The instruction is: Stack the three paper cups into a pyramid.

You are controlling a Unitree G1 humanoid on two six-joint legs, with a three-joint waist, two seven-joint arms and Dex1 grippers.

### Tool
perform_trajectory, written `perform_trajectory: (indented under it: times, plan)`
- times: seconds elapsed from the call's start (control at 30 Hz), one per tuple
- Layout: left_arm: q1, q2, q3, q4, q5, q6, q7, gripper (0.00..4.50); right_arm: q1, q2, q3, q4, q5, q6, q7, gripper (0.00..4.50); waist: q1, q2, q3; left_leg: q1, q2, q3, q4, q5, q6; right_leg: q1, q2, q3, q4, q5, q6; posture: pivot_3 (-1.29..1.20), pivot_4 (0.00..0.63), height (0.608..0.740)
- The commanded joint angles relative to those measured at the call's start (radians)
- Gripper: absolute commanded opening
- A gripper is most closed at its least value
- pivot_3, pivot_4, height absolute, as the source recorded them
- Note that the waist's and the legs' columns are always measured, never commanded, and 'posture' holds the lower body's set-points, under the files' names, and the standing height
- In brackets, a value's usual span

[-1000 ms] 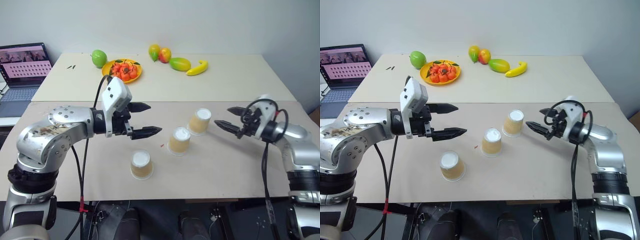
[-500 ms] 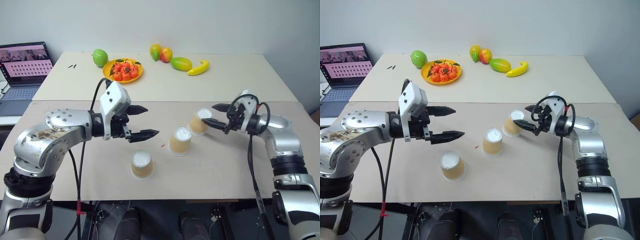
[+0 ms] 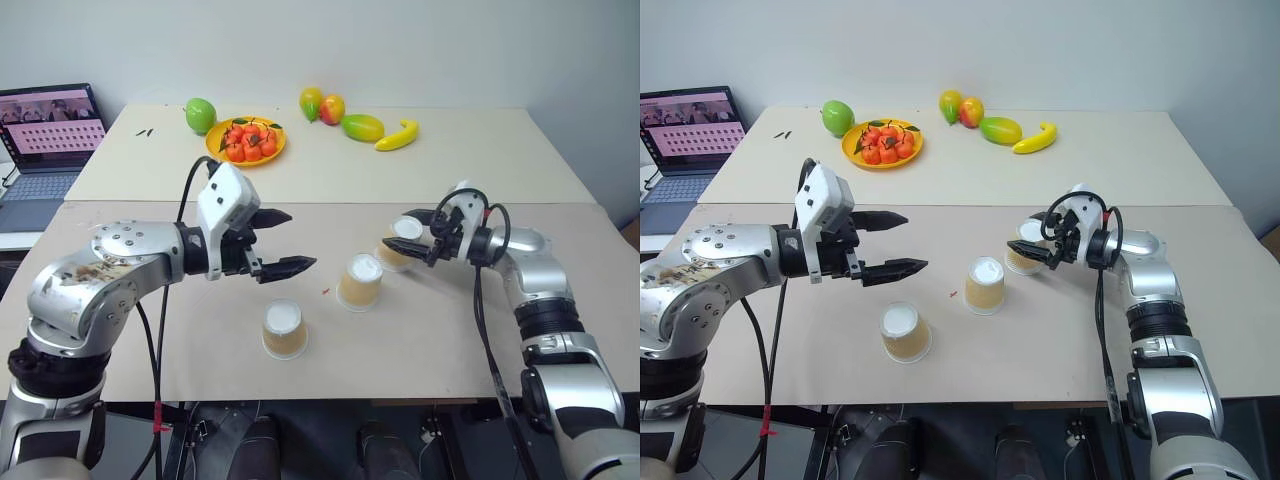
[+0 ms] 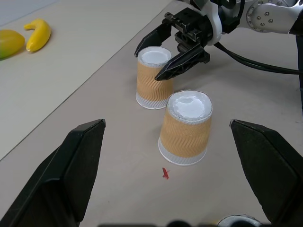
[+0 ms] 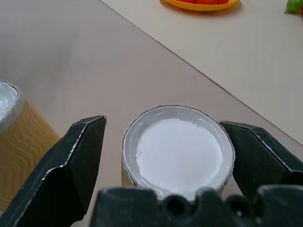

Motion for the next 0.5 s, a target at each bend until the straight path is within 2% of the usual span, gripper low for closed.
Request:
perform_trajectory:
  times: [0.03, 0.07, 0.3, 0.5]
  plan:
    - [-0.008, 0.0, 0.028, -0.028, 0.001, -0.017, 0.013, 4.5, -0.025, -0.011, -0.013, 0.003, -0.003, -0.041, 0.008, 2.98, 0.0, 0.0, 0.0, 0.0, 0.0, 0.0, 0.0, 0.0, 0.0, 0.0, 0.0, 0.0, 0.0, 0.0, 0.0, 0.0, 0.15, 0.732]
    - [-0.008, -0.001, 0.028, -0.03, -0.001, -0.016, 0.015, 4.5, -0.024, -0.016, -0.015, 0.001, -0.007, -0.045, 0.006, 2.76, 0.0, 0.0, 0.0, 0.0, 0.0, 0.0, 0.0, 0.0, 0.0, 0.0, 0.0, 0.0, 0.0, 0.0, 0.0, 0.0, 0.15, 0.732]
    - [-0.015, -0.005, 0.02, -0.021, -0.001, -0.019, 0.017, 4.5, 0.024, -0.121, -0.048, -0.119, 0.02, 0.019, 0.053, 2.76, 0.005, 0.001, 0.001, 0.0, 0.0, 0.0, 0.0, 0.0, 0.0, 0.0, 0.0, 0.0, 0.0, 0.0, 0.0, 0.0, 0.15, 0.732]
    - [-0.032, -0.02, 0.001, 0.002, 0.013, -0.038, 0.007, 4.5, 0.185, -0.197, -0.064, -0.329, 0.061, 0.115, 0.079, 2.76, 0.005, 0.001, 0.001, 0.0, 0.0, 0.0, 0.0, 0.0, 0.0, 0.0, 0.0, 0.0, 0.0, 0.0, 0.0, 0.0, 0.15, 0.732]
